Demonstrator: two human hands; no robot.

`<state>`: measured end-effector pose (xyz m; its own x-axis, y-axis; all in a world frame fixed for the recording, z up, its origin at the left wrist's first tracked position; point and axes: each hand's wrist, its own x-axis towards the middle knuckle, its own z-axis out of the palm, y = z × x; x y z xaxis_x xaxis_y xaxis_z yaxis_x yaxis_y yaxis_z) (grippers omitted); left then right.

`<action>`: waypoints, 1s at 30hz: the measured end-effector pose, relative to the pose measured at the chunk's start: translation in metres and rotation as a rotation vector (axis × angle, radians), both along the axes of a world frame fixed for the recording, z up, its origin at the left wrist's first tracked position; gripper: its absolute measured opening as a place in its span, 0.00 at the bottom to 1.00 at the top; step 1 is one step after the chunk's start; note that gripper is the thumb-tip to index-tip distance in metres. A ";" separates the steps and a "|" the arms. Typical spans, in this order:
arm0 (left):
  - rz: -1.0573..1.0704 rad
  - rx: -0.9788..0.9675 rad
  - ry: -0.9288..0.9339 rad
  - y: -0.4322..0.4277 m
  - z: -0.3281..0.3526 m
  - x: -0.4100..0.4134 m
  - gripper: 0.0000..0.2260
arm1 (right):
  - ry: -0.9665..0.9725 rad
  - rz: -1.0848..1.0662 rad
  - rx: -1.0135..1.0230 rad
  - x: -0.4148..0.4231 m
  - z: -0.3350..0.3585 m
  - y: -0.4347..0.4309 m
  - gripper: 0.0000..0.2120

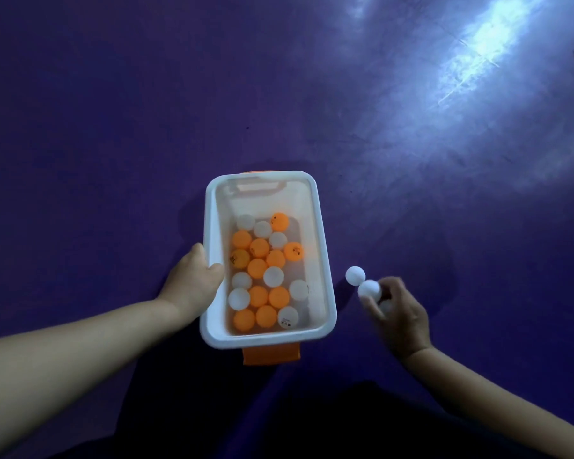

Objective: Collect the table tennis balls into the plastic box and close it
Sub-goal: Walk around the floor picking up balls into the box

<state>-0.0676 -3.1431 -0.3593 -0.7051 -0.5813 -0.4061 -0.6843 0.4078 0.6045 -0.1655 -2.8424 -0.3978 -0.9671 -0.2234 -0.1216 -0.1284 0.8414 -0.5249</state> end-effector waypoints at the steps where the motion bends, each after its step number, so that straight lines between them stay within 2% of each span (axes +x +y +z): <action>1: -0.001 -0.002 -0.003 0.000 0.000 0.000 0.11 | 0.063 -0.014 -0.118 -0.003 0.010 -0.008 0.17; 3: -0.008 -0.008 -0.009 0.000 0.000 0.000 0.10 | 0.195 0.026 -0.310 -0.008 0.032 -0.029 0.22; 6: -0.010 -0.003 -0.004 0.002 0.001 -0.002 0.06 | 0.260 0.197 -0.464 -0.011 0.058 -0.063 0.17; 8: -0.011 0.008 -0.006 0.003 0.002 -0.003 0.06 | 0.189 0.312 -0.484 -0.012 0.067 -0.082 0.19; 12: -0.020 -0.003 -0.024 0.003 0.002 -0.003 0.07 | 0.004 0.493 -0.455 -0.009 0.072 -0.101 0.29; 15: -0.027 -0.014 -0.032 0.002 0.003 -0.002 0.06 | -0.051 0.459 -0.491 -0.015 0.070 -0.099 0.26; 18: -0.033 -0.023 -0.023 0.002 0.002 -0.002 0.07 | 0.026 0.223 -0.546 -0.029 0.058 -0.088 0.12; 20: -0.031 -0.034 -0.013 0.003 0.000 -0.003 0.07 | 0.074 0.120 -0.432 -0.039 0.043 -0.074 0.10; 22: -0.024 -0.040 -0.007 0.004 -0.001 -0.003 0.08 | 0.076 0.124 -0.235 -0.045 0.025 -0.057 0.11; 26: -0.013 -0.047 -0.011 0.005 -0.003 -0.003 0.08 | -0.014 0.318 0.072 -0.040 -0.003 -0.037 0.18; 30: -0.006 -0.048 -0.010 0.005 -0.004 -0.003 0.08 | -0.186 0.460 0.372 -0.033 -0.019 -0.032 0.25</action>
